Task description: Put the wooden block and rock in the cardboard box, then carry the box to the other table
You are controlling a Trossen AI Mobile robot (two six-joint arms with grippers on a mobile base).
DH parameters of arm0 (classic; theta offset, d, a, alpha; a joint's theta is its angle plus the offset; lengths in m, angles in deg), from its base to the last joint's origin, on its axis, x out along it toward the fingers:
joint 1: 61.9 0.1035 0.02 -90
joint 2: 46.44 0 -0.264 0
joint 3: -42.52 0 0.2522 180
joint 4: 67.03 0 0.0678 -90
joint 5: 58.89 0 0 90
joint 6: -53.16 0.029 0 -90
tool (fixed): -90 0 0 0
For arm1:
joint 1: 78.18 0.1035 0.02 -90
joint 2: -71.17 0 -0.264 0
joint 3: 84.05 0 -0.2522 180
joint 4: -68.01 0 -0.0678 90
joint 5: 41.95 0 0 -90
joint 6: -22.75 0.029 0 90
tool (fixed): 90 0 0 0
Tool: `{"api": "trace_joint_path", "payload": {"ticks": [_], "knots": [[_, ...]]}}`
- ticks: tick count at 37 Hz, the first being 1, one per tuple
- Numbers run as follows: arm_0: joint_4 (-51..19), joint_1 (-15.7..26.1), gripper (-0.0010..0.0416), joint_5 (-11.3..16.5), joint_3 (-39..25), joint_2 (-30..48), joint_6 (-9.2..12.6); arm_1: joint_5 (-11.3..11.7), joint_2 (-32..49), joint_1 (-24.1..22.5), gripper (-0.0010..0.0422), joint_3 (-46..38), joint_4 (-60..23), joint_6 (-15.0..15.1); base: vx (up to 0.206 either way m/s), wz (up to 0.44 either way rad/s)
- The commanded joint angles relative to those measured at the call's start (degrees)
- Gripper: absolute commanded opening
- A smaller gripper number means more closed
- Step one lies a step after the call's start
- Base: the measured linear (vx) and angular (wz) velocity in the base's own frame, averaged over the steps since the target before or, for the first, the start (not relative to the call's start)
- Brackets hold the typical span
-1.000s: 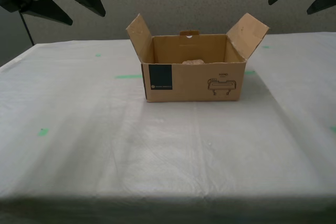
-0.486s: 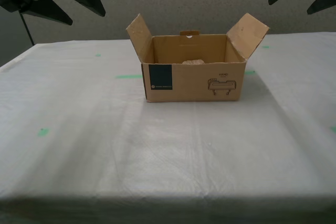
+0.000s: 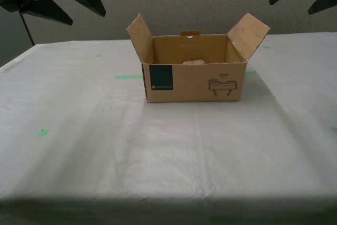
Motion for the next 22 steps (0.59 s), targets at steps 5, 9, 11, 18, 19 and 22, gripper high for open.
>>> {"api": "trace_joint_path", "payload": {"ticks": [5, 9, 11, 18, 19, 22], "knots": [[0.0, 0.0, 0.0388, -0.1, 0.0, 0.0, 0.2, 0.0, 0.0, 0.0, 0.0389, 0.0, 0.2, 0.1, 0.000, 0.000], [0.0, -0.2, 0.0388, -0.1, 0.0, 0.0, 0.2, 0.0, 0.0, 0.0, 0.0389, 0.0, 0.1, 0.1, 0.000, 0.000], [0.0, -0.2, 0.0388, -0.1, 0.0, 0.0, 0.2, 0.0, 0.0, 0.0, 0.0389, 0.0, 0.2, 0.1, 0.000, 0.000], [0.1, -0.2, 0.0388, -0.2, 0.0, 0.0, 0.2, 0.0, 0.0, 0.0, 0.0389, 0.0, 0.2, 0.1, 0.000, 0.000], [0.1, -0.2, 0.0388, -0.2, 0.0, 0.0, 0.2, 0.0, 0.0, 0.0, 0.0389, 0.0, 0.2, 0.1, 0.000, 0.000], [0.0, -0.2, 0.0388, -0.2, 0.0, 0.0, 0.2, 0.0, 0.0, 0.0, 0.0389, 0.0, 0.2, 0.1, 0.000, 0.000]]}}
